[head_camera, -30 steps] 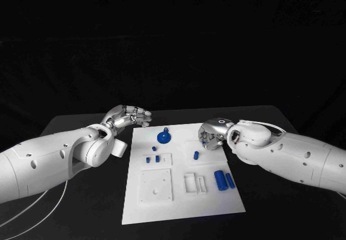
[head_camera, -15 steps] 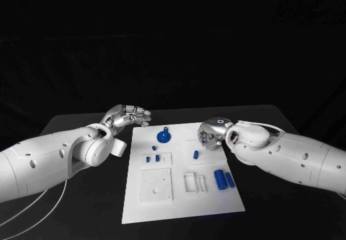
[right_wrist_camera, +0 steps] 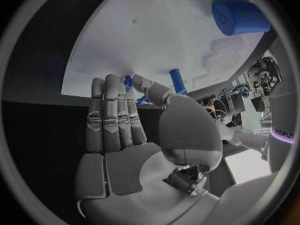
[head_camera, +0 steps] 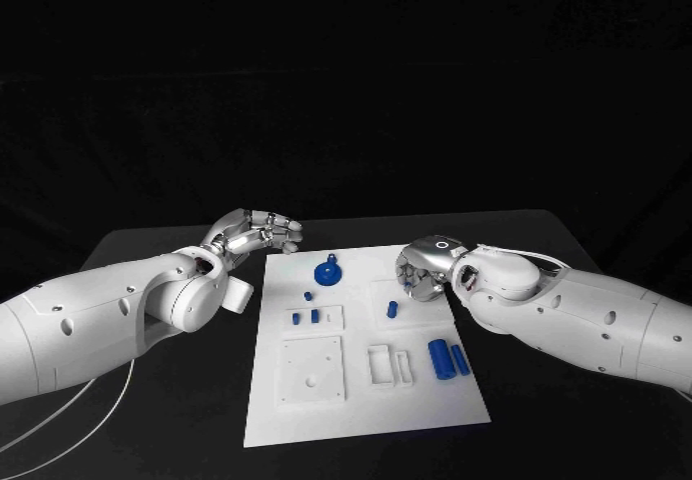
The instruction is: Assemble the parts on the task board
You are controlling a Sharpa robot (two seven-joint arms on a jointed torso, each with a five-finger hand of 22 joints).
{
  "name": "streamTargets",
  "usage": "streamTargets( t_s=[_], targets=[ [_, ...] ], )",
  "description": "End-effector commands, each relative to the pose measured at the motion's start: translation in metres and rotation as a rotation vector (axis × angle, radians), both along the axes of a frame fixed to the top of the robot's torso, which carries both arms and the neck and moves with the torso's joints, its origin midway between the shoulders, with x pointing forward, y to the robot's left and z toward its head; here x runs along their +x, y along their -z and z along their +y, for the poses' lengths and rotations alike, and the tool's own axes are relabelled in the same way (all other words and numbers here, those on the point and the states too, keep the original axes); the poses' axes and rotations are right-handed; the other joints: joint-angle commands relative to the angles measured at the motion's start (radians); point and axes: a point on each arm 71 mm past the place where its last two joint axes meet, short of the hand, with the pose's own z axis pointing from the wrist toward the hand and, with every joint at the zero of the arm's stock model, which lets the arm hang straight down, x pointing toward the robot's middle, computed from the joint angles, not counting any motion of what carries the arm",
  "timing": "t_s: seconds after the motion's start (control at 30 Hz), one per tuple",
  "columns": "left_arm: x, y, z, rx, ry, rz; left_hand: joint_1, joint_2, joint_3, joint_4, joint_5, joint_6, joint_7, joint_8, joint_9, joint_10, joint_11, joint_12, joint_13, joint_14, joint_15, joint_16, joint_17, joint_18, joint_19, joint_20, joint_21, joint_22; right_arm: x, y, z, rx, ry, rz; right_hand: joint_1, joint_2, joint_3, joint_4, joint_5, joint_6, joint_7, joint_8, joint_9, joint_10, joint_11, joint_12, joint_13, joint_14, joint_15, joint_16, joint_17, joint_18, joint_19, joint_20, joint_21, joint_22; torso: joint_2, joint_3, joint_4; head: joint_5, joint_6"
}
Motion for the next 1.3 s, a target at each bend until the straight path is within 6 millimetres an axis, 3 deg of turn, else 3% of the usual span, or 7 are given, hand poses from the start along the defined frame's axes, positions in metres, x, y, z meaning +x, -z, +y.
streamTargets(
  t_s=[0.03,0.23,0.47,0.9,1.07,1.2,1.3],
  targets=[
    [0.000,-0.001,-0.002,-0.011,0.012,-0.001,-0.006,0.006,-0.006,0.000,0.004,-0.006,0.000,0.006,0.000,-0.001,0.003,-0.002,-0.001,0.006,0.002,-0.004,0.002,0.012,-0.003,0.005,-0.006,0.001,-0.002,0.008,-0.004,-0.003,-0.006,0.024,0.010,-0.003,0.007,-0.001,-0.006,0.006,0.001,0.003,0.001,0.010,-0.001,0.002,0.039,0.004,-0.002,0.006,0.002,0.015,0.006,-0.002,0.004,0.001,0.000,0.0005,0.0002,0.000,0.000],
    [0.002,0.000,-0.001,-0.009,0.007,-0.002,-0.008,0.005,-0.007,0.000,0.006,-0.007,0.000,0.006,-0.001,-0.002,0.003,-0.002,-0.002,0.007,0.002,-0.007,0.004,0.012,-0.003,0.005,-0.006,0.002,0.000,-0.002,-0.008,0.061,0.000,0.006,0.011,-0.006,0.015,0.003,-0.013,0.008,0.001,0.003,0.003,0.012,-0.002,0.000,0.045,0.005,-0.003,0.009,0.005,0.015,0.009,-0.003,0.006,0.003,-0.001,0.0004,-0.0013,0.002,-0.003],
    [0.004,0.000,0.001,-0.006,0.000,-0.004,-0.011,0.005,-0.008,0.001,0.007,-0.007,0.001,0.006,-0.001,-0.003,0.004,-0.002,-0.003,0.007,0.002,-0.009,0.007,0.012,-0.003,0.005,-0.007,0.003,0.002,-0.015,-0.010,0.121,0.008,0.013,0.012,-0.009,0.018,0.003,-0.019,0.010,0.000,0.003,0.004,0.015,-0.002,-0.002,0.049,0.005,-0.004,0.011,0.007,0.015,0.010,-0.004,0.007,0.004,-0.001,0.0027,-0.0011,0.006,0.001],
    [0.007,0.001,0.002,-0.003,-0.010,-0.007,-0.011,0.005,-0.009,0.001,0.008,-0.007,0.000,0.006,-0.001,-0.003,0.004,-0.002,-0.003,0.007,0.002,-0.011,0.008,0.012,-0.004,0.005,-0.008,0.003,0.002,-0.034,-0.011,0.264,0.022,0.054,0.011,-0.007,0.020,0.005,-0.016,0.010,0.000,0.002,0.005,0.015,-0.002,-0.003,0.051,0.005,-0.004,0.012,0.008,0.015,0.011,-0.004,0.007,0.005,0.000,0.0003,-0.0010,0.008,0.007],
    [0.008,0.001,0.000,0.001,-0.019,-0.008,-0.011,0.005,-0.009,0.000,0.008,-0.007,0.000,0.006,-0.001,-0.003,0.004,-0.002,-0.003,0.007,0.002,-0.012,0.009,0.012,-0.004,0.005,-0.008,0.004,-0.010,-0.039,0.007,0.325,-0.029,0.086,0.008,-0.004,0.020,0.005,-0.009,0.008,0.001,0.001,0.006,0.014,-0.002,-0.006,0.053,0.004,-0.003,0.012,0.008,0.015,0.010,-0.003,0.007,0.006,-0.002,-0.0016,-0.0001,0.021,0.011],
    [0.008,0.000,-0.001,0.021,-0.016,-0.024,-0.010,0.006,-0.008,0.000,0.009,-0.007,0.000,0.006,-0.001,-0.003,0.004,-0.002,-0.004,0.007,0.002,-0.013,0.010,0.012,-0.004,0.005,-0.008,0.004,-0.021,-0.043,0.030,0.346,-0.093,0.098,0.006,-0.002,0.019,0.005,-0.003,0.007,0.001,0.000,0.006,0.013,-0.001,-0.008,0.055,0.003,-0.003,0.012,0.009,0.015,0.010,-0.003,0.007,0.007,-0.002,-0.0022,-0.0018,0.045,0.013],
    [0.010,0.001,-0.001,0.022,-0.019,-0.023,-0.010,0.006,-0.008,0.000,0.009,-0.007,0.000,0.006,-0.001,-0.003,0.004,-0.002,-0.004,0.008,0.002,-0.013,0.010,0.012,-0.004,0.005,-0.008,0.004,-0.028,-0.044,0.045,0.355,-0.128,0.105,0.004,-0.001,0.018,0.004,0.002,0.007,0.001,-0.001,0.007,0.013,-0.001,-0.010,0.058,0.003,-0.003,0.012,0.009,0.015,0.010,-0.004,0.007,0.008,-0.002,-0.0015,0.0006,0.066,0.012]
  ],
)
